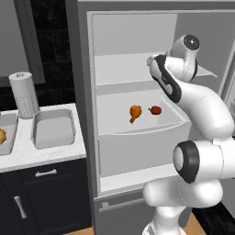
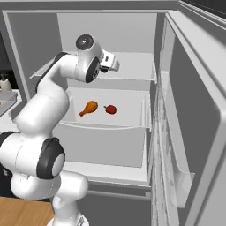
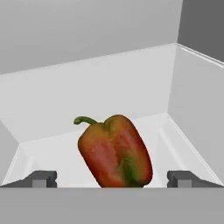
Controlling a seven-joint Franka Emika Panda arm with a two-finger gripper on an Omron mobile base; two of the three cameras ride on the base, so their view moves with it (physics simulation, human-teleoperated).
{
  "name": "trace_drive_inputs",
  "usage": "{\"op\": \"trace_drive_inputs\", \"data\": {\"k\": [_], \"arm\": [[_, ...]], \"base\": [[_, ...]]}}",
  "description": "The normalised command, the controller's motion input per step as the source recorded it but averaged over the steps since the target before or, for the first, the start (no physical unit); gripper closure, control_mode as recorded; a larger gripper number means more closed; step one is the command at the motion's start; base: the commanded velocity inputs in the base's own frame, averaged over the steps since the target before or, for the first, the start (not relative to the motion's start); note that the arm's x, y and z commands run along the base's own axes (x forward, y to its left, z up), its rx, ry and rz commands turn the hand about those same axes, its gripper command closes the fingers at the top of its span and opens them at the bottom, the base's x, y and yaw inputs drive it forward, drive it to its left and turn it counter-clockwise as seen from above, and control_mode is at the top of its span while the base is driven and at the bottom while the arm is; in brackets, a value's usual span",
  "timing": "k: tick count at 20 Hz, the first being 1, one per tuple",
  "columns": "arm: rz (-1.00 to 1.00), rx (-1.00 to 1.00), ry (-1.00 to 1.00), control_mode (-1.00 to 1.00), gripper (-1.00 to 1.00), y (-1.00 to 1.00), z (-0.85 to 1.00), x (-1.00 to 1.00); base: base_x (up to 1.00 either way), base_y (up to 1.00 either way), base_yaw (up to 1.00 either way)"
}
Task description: Place one bell pepper and one chicken drumstick in each tupperware on the nearby counter, to pack two identical lunches.
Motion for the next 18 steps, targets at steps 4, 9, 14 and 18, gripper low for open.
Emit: {"op": "trace_drive_inputs", "data": {"k": [4, 9, 14, 18], "arm": [[0.00, 0.00, 0.03, -1.00, -1.00, -0.14, -0.19, 0.50], [0.00, 0.00, 0.05, -1.00, 1.00, -0.02, -0.18, 0.35], [0.02, -0.03, 0.00, -1.00, 1.00, 0.00, -0.25, 0.01], [0.01, -0.06, 0.02, -1.00, 1.00, 0.01, -0.66, -0.34]], "base": [[0.00, 0.00, 0.00], [0.00, 0.00, 0.00], [0.00, 0.00, 0.00], [0.00, 0.00, 0.00]]}}
